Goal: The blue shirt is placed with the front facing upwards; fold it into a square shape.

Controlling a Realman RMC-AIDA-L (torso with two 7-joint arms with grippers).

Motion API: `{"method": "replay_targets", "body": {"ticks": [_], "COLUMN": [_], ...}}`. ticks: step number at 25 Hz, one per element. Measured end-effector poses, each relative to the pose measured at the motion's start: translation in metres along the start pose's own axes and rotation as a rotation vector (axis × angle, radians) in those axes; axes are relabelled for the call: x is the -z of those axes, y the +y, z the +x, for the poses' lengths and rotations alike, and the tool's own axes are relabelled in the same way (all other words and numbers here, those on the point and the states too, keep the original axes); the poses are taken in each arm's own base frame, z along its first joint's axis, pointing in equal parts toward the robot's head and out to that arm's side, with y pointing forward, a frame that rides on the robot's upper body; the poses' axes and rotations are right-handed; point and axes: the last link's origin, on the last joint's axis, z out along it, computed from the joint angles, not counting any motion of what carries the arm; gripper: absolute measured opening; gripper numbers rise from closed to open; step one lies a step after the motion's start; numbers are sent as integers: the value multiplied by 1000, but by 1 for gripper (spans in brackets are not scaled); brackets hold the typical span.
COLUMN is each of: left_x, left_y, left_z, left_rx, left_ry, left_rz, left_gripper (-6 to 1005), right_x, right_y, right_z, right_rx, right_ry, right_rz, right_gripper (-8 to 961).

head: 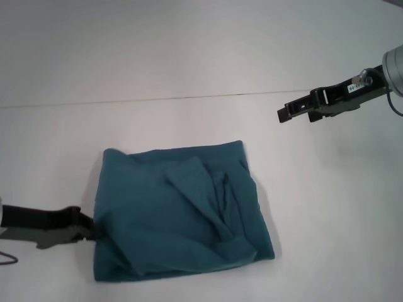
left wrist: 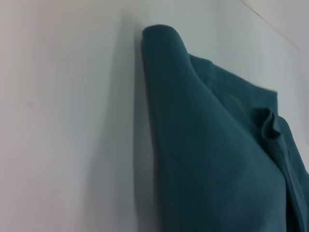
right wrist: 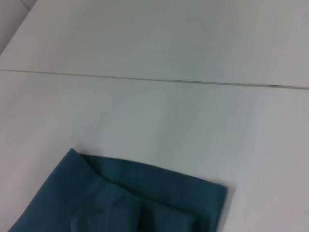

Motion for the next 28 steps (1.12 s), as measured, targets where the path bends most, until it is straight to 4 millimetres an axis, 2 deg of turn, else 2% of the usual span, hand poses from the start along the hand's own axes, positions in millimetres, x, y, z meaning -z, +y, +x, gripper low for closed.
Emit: {"method": "replay_targets", "body": {"ticks": [4,10,13,18,28], "left_x": [11,38,48,45,6], "left_y": [5,-1,-1,7,-4], "left_z": [-5,4,7,-1,-22], "left_rx": [-47,-17,-9,-3,210], "left_ry": [-47,69,160,191,130], "left_rz": [-5,6,-74,-250,-293], "left_gripper": [70,115,343,590,918], "right_x": [-1,-2,-2,-3,-2], "right_y": [1,4,6,9,7], "right_z": [1,-1,0,1,3], "right_rx": [3,4,5,13,6], "right_ry": [4,0,-1,-5,-7], "right_rz": [-3,-15,-26,-60,-64], "right_gripper": [925,925,924,925,924]}}
